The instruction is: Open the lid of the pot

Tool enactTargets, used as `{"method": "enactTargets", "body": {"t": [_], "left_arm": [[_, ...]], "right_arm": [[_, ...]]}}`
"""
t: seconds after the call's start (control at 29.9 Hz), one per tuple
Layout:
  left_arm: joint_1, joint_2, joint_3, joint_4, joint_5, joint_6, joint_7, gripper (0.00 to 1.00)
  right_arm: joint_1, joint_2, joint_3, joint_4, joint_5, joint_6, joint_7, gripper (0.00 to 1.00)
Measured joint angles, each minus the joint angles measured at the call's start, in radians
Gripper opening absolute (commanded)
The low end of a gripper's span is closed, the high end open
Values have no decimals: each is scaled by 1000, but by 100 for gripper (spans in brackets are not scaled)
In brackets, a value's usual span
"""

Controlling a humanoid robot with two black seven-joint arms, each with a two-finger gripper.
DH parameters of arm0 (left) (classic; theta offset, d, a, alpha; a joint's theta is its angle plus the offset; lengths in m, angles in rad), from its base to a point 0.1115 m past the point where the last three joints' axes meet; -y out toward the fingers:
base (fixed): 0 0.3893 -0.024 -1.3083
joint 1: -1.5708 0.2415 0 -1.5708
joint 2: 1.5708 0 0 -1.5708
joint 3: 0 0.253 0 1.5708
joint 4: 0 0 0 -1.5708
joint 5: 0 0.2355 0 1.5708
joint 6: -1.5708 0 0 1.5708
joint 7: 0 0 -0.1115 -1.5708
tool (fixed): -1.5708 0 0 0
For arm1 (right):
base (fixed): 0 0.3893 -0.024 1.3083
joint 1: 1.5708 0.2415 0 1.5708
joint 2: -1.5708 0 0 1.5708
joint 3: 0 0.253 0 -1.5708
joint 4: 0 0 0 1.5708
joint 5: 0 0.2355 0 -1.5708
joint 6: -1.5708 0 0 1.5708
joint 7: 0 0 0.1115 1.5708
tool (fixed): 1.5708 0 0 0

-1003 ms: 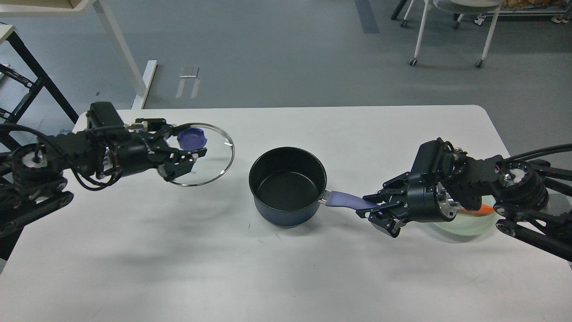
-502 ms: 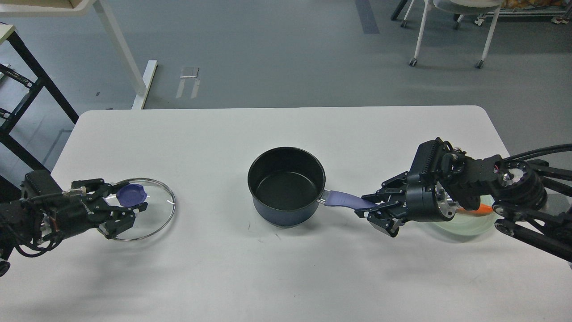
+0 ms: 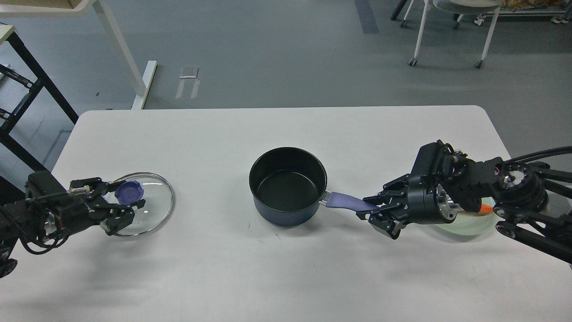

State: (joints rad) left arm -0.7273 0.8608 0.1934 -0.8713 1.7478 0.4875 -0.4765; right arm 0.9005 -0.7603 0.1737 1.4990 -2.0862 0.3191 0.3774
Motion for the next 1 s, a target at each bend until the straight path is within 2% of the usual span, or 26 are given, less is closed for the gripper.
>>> {"method": "enactTargets", "body": {"t": [0.13, 0.4, 0.43, 0.47, 0.5, 0.7, 1.0], "left_arm": [[-7, 3, 0, 0, -50, 0, -10, 94], [-55, 17, -13, -2, -248, -4, -12, 99], [-73, 19, -13, -2, -280, -9, -12, 99], [-89, 20, -13, -2, -308, -13, -12, 99], [-108, 20, -14, -2, -345, -20, -12, 99], [-228, 13, -18, -2, -637, -86, -12, 99], [-353, -25, -20, 5, -1171, -225, -12, 99]], "right_arm": [[0, 1, 0, 0, 0, 0, 0, 53], [0, -2, 15, 0, 3, -1, 0, 81], [0, -2, 19, 0, 5, -1, 0, 85], [0, -2, 26, 0, 7, -1, 0, 96], [0, -3, 36, -1, 10, -2, 0, 99], [0, -5, 192, -43, 80, -18, -3, 99], [6, -10, 414, -129, 511, -59, -5, 99]]}}
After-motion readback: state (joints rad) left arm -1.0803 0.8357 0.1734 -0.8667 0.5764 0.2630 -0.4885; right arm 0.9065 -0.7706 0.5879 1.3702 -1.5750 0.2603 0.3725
